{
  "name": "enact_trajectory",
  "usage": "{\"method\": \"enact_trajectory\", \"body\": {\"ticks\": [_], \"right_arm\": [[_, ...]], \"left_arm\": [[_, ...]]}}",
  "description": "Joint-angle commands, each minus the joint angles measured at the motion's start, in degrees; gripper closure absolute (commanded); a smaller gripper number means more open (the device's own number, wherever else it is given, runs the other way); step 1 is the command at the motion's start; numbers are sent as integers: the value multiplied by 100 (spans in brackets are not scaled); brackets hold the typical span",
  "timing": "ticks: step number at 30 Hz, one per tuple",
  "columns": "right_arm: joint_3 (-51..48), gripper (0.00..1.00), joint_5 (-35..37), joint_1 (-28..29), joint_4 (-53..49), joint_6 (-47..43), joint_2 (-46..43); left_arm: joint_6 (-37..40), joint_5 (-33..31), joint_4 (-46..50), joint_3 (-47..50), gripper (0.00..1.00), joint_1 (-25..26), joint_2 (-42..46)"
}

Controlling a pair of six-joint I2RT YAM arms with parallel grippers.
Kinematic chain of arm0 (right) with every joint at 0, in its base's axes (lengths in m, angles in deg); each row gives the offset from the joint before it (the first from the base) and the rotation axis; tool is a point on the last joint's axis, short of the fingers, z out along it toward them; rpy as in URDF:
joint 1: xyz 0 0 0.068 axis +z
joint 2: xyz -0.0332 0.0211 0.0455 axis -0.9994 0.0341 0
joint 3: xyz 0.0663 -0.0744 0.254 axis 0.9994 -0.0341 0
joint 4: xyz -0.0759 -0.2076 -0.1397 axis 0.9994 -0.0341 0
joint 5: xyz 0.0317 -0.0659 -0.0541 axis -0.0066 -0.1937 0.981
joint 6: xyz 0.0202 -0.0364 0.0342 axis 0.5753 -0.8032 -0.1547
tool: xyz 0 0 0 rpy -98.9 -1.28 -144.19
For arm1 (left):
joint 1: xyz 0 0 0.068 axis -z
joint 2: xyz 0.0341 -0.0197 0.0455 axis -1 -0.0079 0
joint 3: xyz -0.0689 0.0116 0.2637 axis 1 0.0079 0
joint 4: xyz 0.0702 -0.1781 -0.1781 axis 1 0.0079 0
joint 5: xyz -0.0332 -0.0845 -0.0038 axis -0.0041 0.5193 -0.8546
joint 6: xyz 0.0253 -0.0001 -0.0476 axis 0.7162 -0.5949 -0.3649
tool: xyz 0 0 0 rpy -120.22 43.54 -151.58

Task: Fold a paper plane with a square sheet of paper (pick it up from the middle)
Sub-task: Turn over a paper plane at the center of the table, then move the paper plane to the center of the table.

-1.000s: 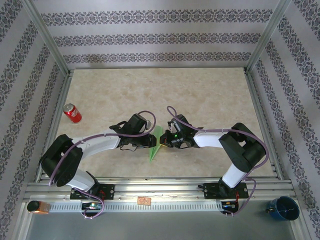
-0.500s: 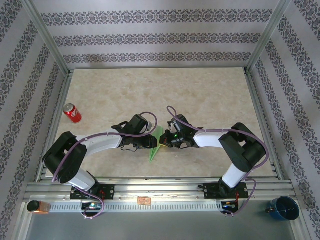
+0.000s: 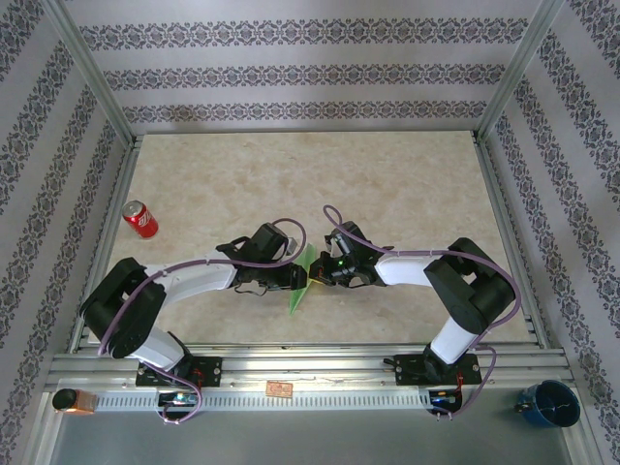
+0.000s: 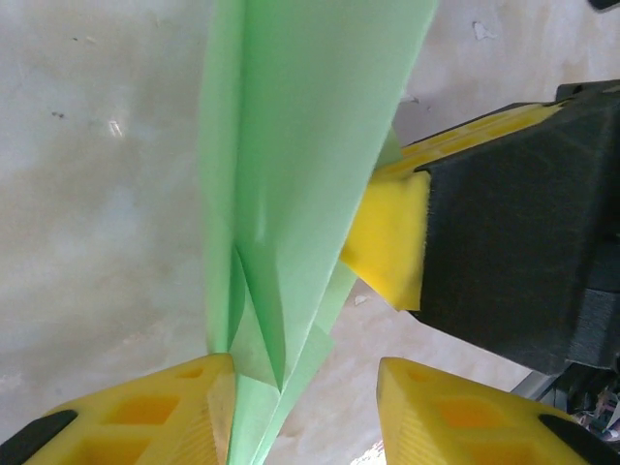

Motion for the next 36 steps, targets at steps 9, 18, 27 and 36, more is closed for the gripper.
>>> {"method": "enact_trajectory", "body": {"ticks": [9,18,27,36], "right_arm": [[143,96,-89,10,26,-9,69],[125,96,-80,12,35,0,45],[125,96,-80,9,34,8,31],[125,96,-80,9,60,18,42]], "left_arm": [[101,-2,172,80,61,102,88],[179,-115,251,-26,61,115,-96],[269,-108,225,-40,61,127,-252],[346,-199,317,-176,62,145,-404]]}}
